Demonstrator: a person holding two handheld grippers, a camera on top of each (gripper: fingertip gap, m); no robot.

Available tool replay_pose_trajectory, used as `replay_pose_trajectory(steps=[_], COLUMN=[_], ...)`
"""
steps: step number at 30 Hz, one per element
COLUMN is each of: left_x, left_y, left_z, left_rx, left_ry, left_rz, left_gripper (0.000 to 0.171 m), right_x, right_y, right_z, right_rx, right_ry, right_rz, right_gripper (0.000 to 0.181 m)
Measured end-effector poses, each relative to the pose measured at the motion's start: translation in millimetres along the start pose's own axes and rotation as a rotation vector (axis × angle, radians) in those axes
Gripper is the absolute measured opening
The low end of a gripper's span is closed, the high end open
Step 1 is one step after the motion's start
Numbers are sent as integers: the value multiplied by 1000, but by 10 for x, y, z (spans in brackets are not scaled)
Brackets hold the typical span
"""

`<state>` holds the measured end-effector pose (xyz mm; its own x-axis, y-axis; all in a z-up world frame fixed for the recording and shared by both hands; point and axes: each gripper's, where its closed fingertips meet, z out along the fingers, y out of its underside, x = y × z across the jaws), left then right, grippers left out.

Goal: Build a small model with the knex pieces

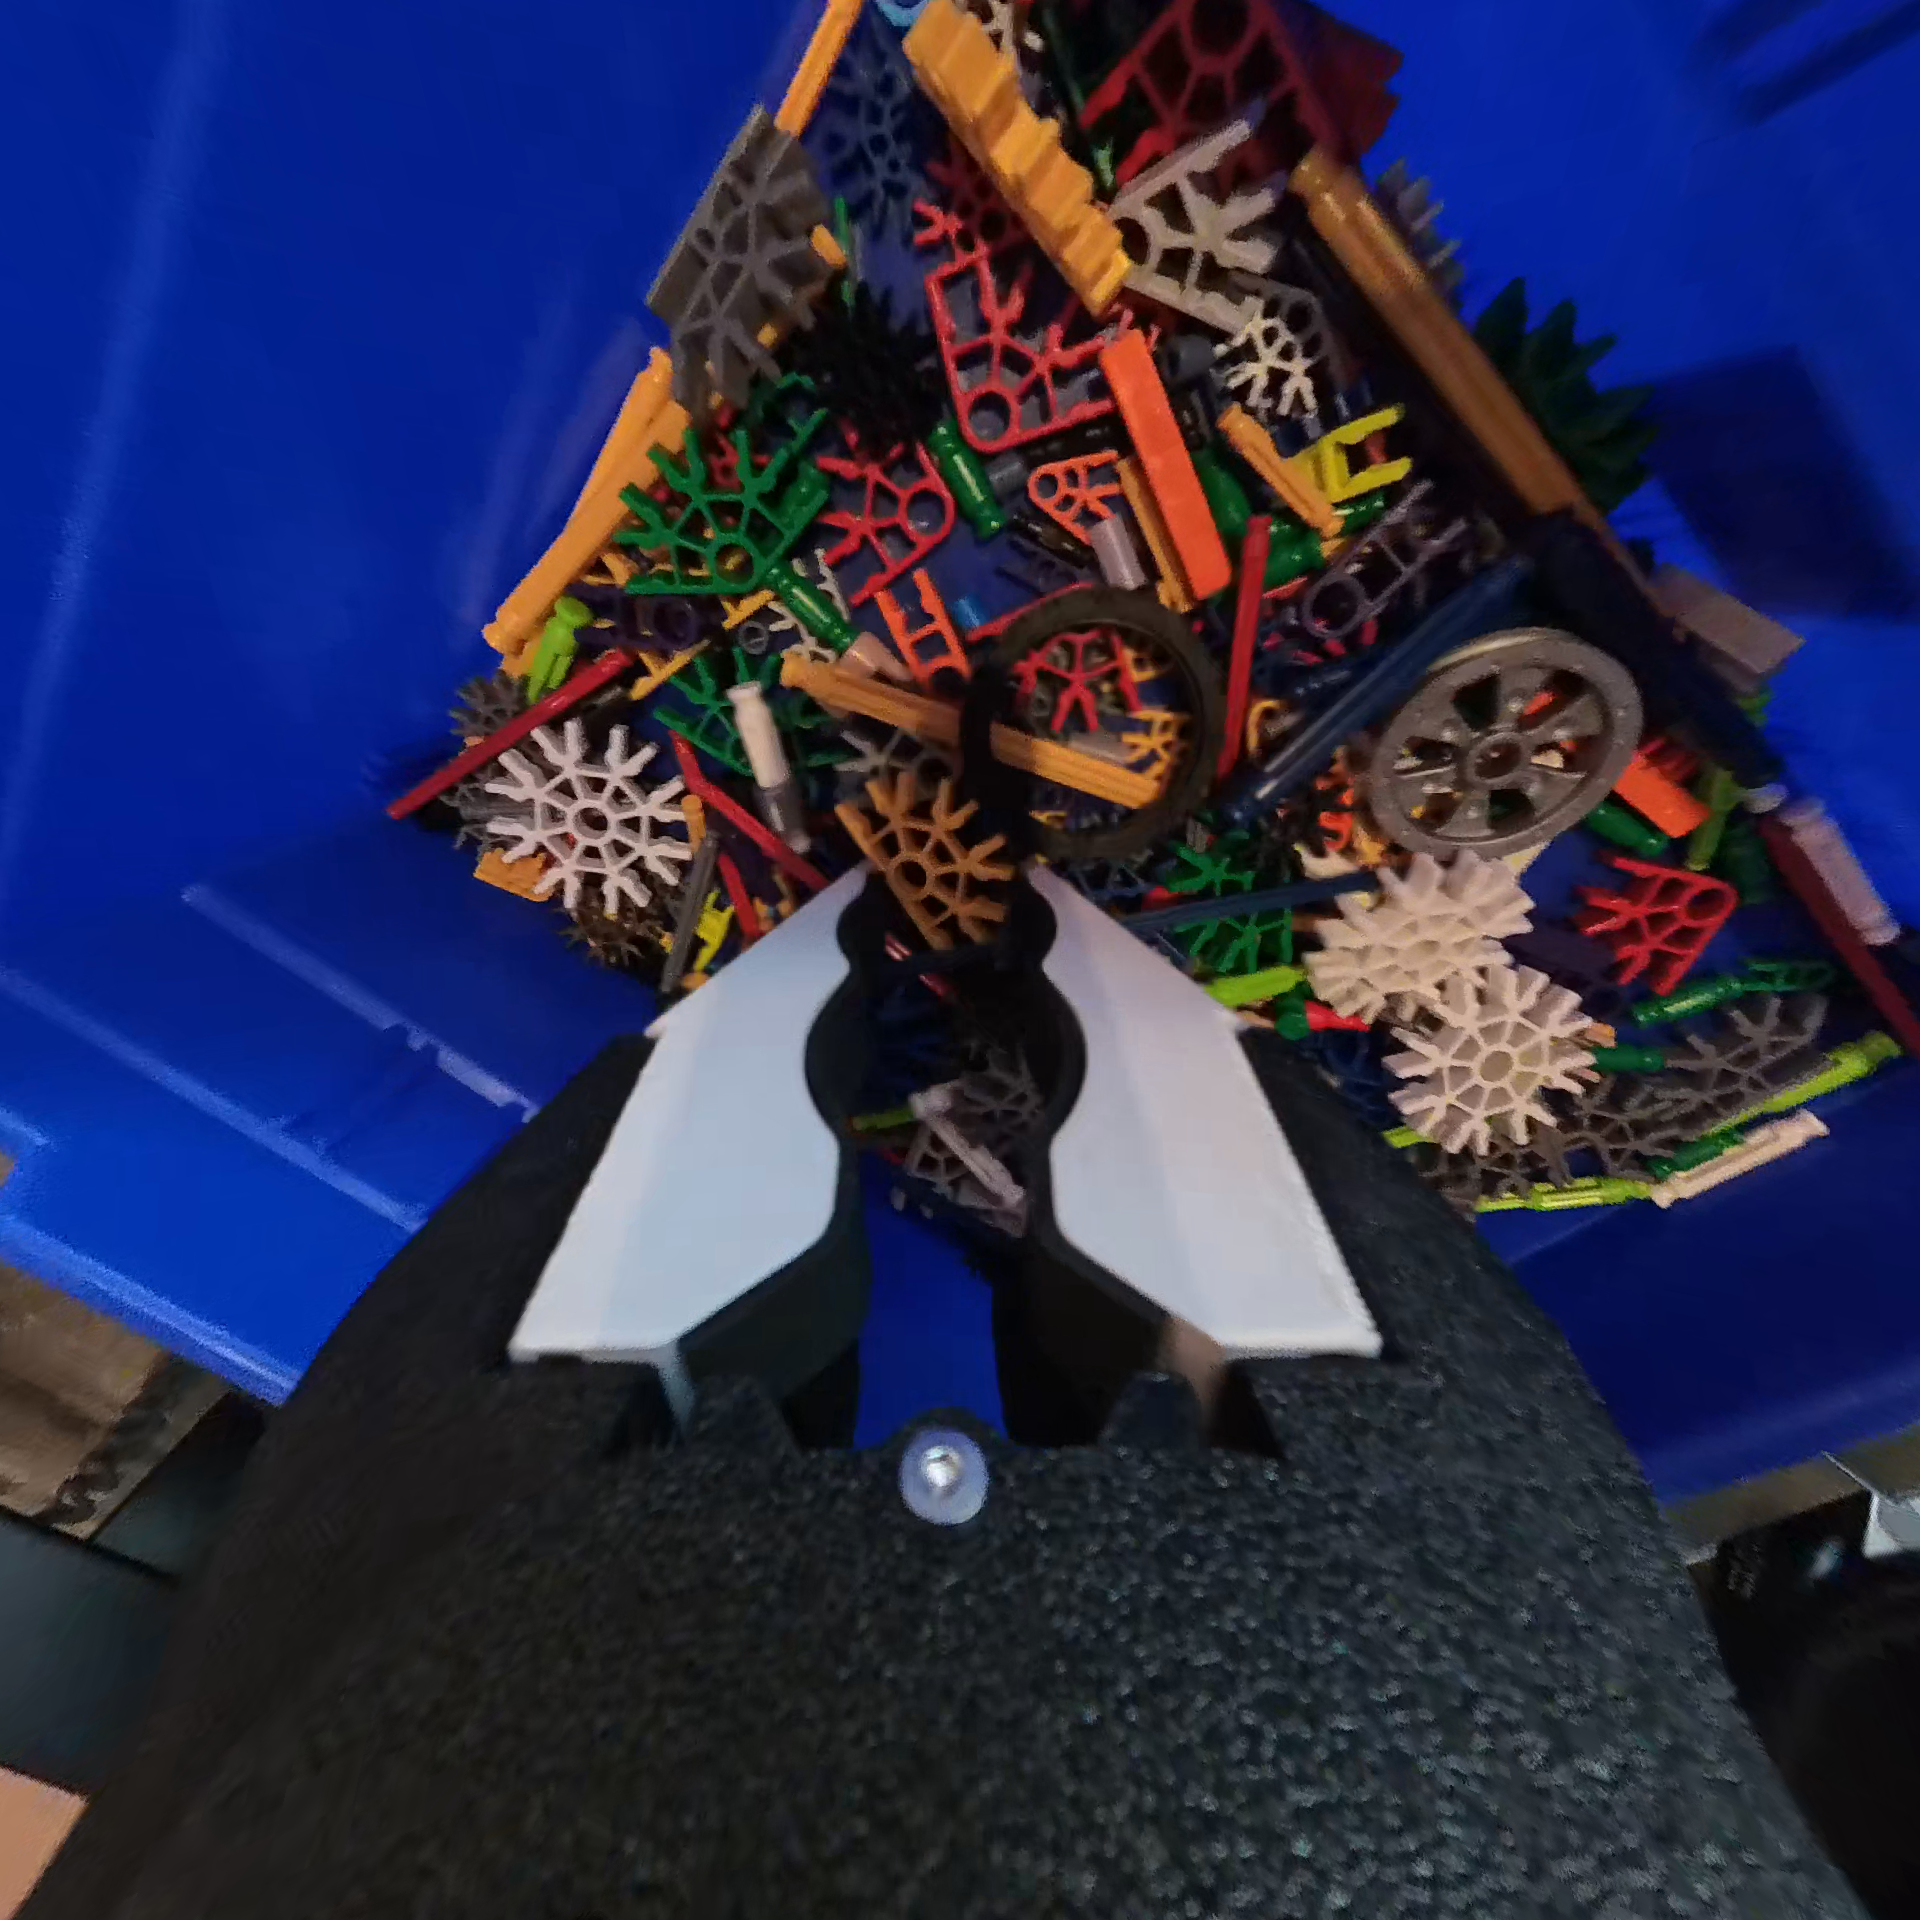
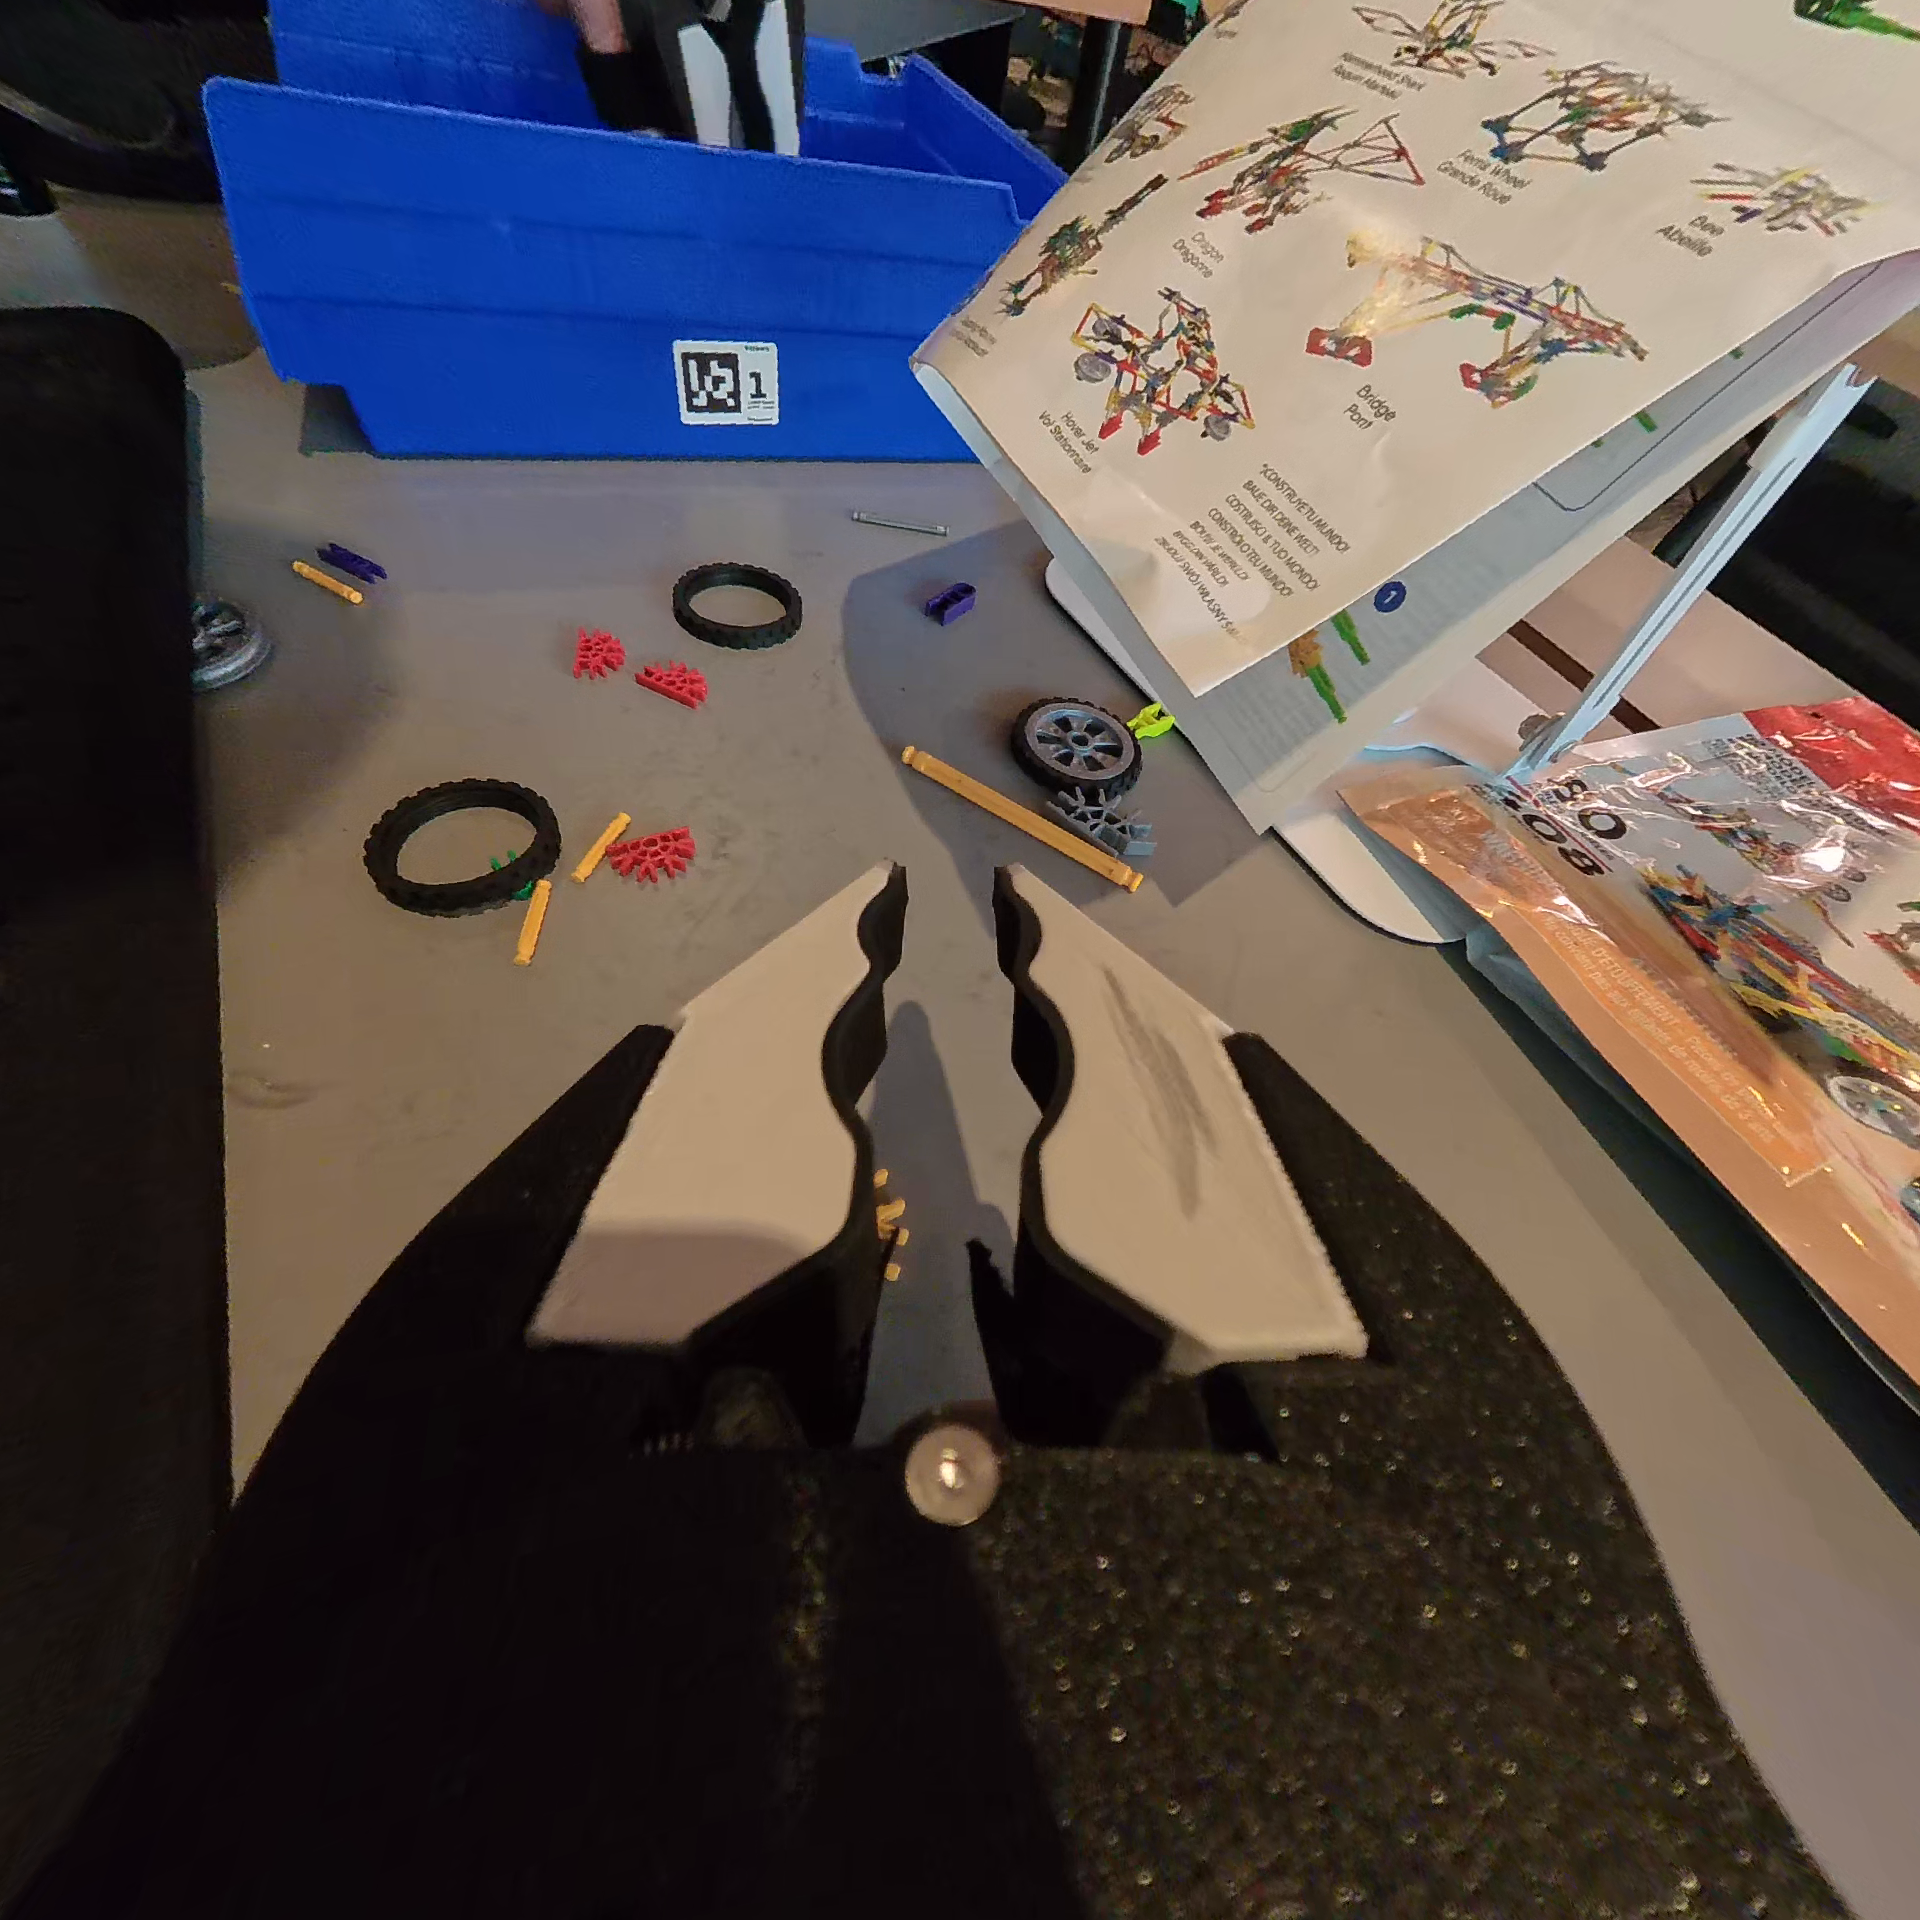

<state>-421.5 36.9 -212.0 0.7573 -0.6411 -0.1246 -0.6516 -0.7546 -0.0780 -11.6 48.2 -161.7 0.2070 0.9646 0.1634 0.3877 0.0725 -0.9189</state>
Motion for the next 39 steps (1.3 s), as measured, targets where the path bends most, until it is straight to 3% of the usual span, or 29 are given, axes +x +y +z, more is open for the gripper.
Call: replay_pose_trajectory(steps=[7, 14, 20, 23, 35, 38, 39], left_x=[175, 541, 476, 427, 822, 835, 830], left_y=[85, 306, 428, 458, 172, 105, 99], left_z=[-115, -133, -344, -385, -178, -142, -137], left_rx=[43, 23, 98, 113, 165, 182, 186], left_ry=[-1, 38, -15, -37, 31, 33, 22], left_rz=[11, 37, -20, -7, 135, 122, 124], left_gripper=[0, 0, 36, 42, 46, 36, 23], right_x=[-14, 7, 43, 37, 55, 59, 61], right_y=[0, -12, -6, 14, 67, 81, 82], right_z=[0, -15, -29, -18, 1, 7, 7], right_rx=[-5, 2, 0, -9, -27, -33, -33], right_ry=[0, 5, 18, 17, 19, 20, 21], right_rz=[-13, -7, -7, -12, -10, -10, -10], right_gripper=[17, 17, 17, 17, 17, 17, 17])
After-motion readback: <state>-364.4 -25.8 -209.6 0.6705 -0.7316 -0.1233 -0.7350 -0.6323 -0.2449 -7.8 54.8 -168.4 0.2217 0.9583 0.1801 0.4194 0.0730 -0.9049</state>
